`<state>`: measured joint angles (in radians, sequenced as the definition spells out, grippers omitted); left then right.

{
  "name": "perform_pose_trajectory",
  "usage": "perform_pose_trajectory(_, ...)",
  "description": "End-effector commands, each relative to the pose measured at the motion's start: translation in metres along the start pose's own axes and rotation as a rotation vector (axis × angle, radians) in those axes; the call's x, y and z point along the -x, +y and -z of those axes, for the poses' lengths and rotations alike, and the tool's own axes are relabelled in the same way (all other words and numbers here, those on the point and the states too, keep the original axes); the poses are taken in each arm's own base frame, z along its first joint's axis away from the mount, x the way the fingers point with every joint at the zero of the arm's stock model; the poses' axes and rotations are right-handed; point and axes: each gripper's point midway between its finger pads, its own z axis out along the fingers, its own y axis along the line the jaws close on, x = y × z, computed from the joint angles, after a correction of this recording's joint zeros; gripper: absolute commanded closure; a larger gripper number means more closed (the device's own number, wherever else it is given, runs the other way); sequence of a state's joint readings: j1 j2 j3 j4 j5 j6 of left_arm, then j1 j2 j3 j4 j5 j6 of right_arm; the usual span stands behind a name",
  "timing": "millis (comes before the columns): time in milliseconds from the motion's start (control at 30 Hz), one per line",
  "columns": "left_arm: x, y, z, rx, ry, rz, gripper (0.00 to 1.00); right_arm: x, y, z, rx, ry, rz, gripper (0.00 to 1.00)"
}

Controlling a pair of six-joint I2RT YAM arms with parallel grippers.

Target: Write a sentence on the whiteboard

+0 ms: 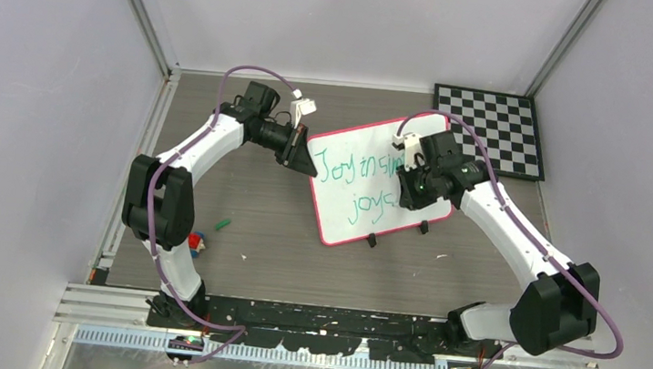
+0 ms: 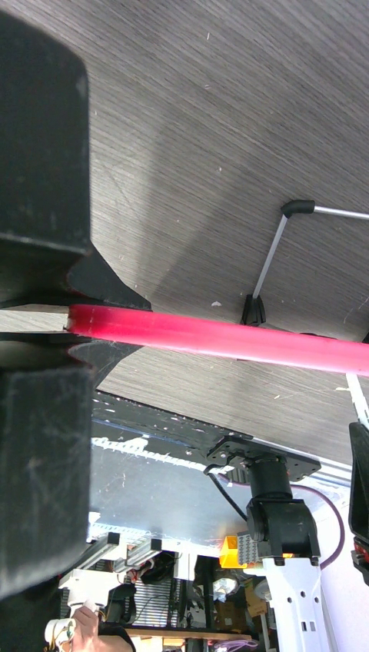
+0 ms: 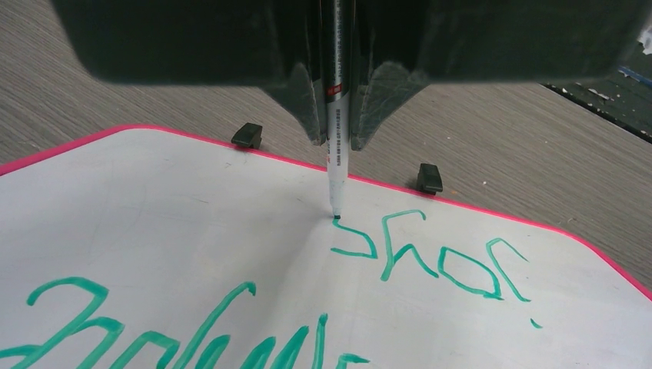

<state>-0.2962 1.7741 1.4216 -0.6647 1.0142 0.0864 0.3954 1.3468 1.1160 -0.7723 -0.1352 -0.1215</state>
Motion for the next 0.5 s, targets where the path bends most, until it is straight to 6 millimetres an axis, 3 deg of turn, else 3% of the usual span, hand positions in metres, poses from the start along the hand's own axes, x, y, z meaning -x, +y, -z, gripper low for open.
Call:
perform_pose_trajectory(0, 0.006, -0.001, 0.004, 0.028, -0.019, -0.056, 1.00, 0.014, 0.005, -0.001, 0.007, -0.057, 0.007, 1.00)
perform_pose_trajectory(267, 0.006, -0.002, 0.005, 0.030, -0.019, -0.058, 1.00, 0.029, 0.021, -0.002, 0.033, -0.075, 0.033, 1.00)
perform_pose_trajectory(467, 0.005, -0.002, 0.005, 0.032, -0.019, -0.059, 1.00, 0.027, 0.024, 0.006, 0.042, -0.072, 0.040, 1.00)
